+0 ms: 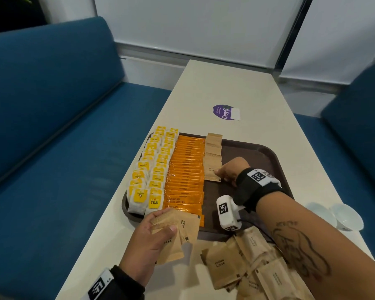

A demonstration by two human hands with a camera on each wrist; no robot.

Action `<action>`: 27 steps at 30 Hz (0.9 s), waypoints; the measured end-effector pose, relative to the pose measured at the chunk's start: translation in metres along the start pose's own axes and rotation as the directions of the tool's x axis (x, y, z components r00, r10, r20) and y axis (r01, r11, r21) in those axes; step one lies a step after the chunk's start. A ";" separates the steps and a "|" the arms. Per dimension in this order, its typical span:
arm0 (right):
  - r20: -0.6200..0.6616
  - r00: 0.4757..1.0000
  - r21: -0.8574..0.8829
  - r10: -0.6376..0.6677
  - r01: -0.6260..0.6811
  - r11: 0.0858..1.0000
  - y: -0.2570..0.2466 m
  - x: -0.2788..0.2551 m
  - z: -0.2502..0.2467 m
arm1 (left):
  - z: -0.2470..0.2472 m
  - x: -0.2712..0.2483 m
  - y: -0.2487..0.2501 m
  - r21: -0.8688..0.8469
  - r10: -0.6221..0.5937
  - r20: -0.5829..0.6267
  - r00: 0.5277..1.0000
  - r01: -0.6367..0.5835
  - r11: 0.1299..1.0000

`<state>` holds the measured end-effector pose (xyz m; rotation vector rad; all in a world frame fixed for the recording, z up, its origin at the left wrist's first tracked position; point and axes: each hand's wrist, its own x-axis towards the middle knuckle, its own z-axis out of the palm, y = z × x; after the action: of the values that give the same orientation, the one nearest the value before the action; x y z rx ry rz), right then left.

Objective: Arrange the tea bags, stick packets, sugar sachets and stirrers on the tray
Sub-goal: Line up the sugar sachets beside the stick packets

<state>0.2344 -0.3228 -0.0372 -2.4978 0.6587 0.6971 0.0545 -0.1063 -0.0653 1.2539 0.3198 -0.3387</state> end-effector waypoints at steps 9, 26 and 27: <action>-0.021 0.996 0.279 -0.085 0.087 0.956 0.011 -0.035 -0.020 | 0.005 -0.005 0.005 0.071 0.028 0.060 0.998 -0.033 0.997; 0.086 0.854 0.316 -0.513 0.465 0.827 0.069 -0.190 0.039 | 0.014 -0.027 0.004 0.101 0.060 0.282 0.957 -0.092 0.991; 0.075 0.866 0.345 -0.494 0.442 0.828 0.073 -0.190 0.041 | 0.013 -0.029 0.003 0.087 0.055 0.272 0.961 -0.081 0.993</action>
<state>0.0363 -0.2975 0.0183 -2.1452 0.0668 0.5434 0.0304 -0.1158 -0.0472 1.2925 0.0266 -0.4649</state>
